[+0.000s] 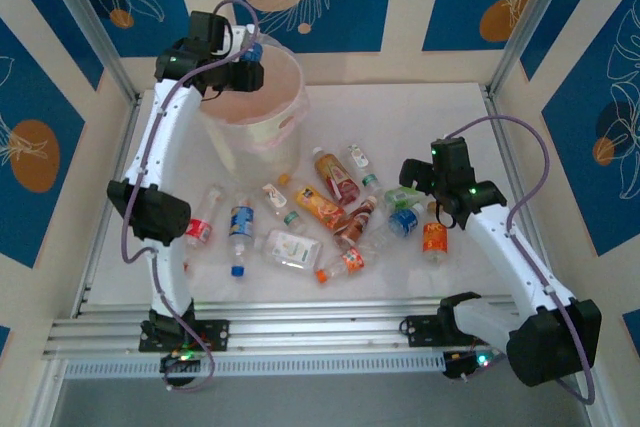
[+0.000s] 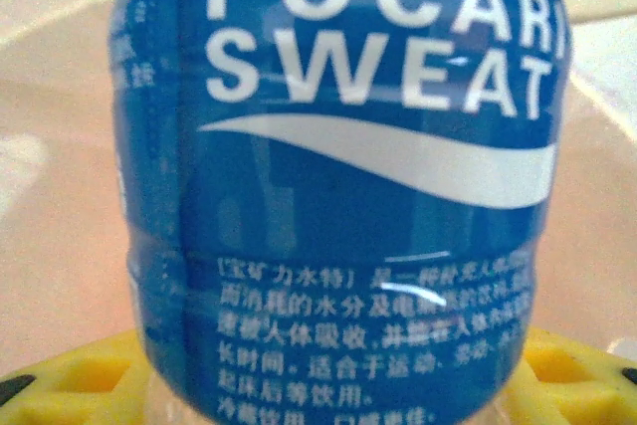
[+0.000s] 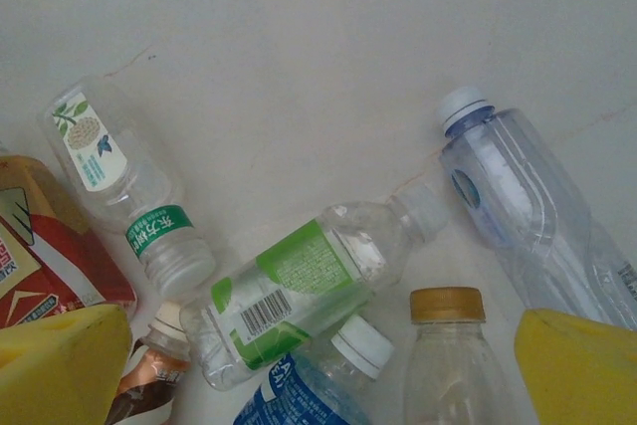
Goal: Put the plastic bottles in the bin
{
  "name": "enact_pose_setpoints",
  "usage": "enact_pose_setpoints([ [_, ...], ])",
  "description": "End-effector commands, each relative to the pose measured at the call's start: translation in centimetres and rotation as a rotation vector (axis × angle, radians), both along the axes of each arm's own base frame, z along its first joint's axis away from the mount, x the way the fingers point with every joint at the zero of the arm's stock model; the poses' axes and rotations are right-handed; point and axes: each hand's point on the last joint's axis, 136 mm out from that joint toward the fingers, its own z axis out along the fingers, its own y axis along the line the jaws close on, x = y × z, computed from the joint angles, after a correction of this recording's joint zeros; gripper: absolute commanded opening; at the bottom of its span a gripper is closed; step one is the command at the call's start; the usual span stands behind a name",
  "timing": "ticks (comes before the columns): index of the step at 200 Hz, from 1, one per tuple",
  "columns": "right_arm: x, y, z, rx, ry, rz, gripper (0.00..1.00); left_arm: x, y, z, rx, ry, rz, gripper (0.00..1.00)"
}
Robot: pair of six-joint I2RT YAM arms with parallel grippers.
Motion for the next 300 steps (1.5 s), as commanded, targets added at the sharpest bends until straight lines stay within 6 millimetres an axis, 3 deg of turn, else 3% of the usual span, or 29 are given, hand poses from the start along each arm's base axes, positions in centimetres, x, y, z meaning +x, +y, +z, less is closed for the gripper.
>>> enact_pose_setpoints([
  [1,0.4,0.1,0.9,0.013,-0.013,-0.017,0.99,-1.2,-0.7,-0.9,0.046,0.044,-0.09,0.5],
  [37,0.7,0.4,0.9,0.014,-0.005,-0.01,0.99,-1.4,-0.5,-4.0,0.123,0.123,-0.122,0.5],
  [114,0.5,0.0,0.7,-0.004,0.005,-0.022,0.99,-0.5,-0.2,-8.3,0.203,0.201,-0.145,0.55],
  [168,-0.2,-2.7,0.2,-0.072,0.052,-0.175,0.99,0.0,0.4,-10.6,0.249,0.247,-0.127,0.62],
  [207,-0.8,-4.4,-1.8,-0.035,0.132,-0.27,0.99,0.4,0.3,-10.6,0.245,0.236,-0.119,0.72],
  [243,-1.1,-5.2,-2.1,-0.033,0.152,-0.3,0.99,0.3,0.4,-9.8,0.243,0.218,-0.111,0.85],
  [273,-1.0,-5.0,-1.9,-0.021,0.145,-0.284,0.99,0.1,0.5,-7.3,0.221,0.163,-0.094,0.88],
  [300,-0.9,-4.7,-1.7,-0.014,0.136,-0.266,0.99,-0.7,0.1,-3.4,0.169,0.077,-0.089,0.88],
])
